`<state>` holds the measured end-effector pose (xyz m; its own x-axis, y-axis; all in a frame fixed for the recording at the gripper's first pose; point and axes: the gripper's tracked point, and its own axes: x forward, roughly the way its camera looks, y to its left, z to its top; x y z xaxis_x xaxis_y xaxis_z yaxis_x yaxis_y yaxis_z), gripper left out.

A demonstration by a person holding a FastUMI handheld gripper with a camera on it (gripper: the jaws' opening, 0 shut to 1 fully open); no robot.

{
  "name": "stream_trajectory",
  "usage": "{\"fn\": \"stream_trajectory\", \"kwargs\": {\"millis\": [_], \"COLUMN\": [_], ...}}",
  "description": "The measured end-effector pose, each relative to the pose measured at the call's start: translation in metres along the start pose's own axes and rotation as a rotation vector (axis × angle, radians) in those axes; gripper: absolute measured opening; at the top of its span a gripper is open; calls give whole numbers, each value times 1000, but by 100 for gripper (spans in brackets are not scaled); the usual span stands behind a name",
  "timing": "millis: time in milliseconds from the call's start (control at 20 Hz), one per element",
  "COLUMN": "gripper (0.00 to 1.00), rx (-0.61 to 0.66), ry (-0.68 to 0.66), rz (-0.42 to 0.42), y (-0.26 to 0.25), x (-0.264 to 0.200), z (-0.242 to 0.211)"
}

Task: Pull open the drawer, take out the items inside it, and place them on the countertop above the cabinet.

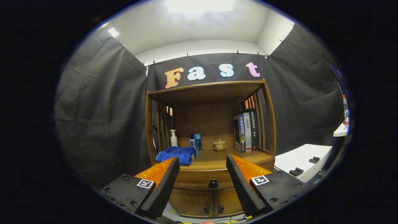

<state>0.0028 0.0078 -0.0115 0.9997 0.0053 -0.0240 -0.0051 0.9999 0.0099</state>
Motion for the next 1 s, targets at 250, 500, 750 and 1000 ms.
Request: {"fn": "stream_trajectory", "kwargs": {"millis": [250,500,750,1000], "gripper": [98,98,98,98], "rx": [-37,-50,-19,-18], "ry": [22,16,-1,-29], "rz": [-1,-11,-21,-42], "y": [5,2,-6,-21], "x": [9,12,15,38], "z": [-21,-29,-24,-30]}}
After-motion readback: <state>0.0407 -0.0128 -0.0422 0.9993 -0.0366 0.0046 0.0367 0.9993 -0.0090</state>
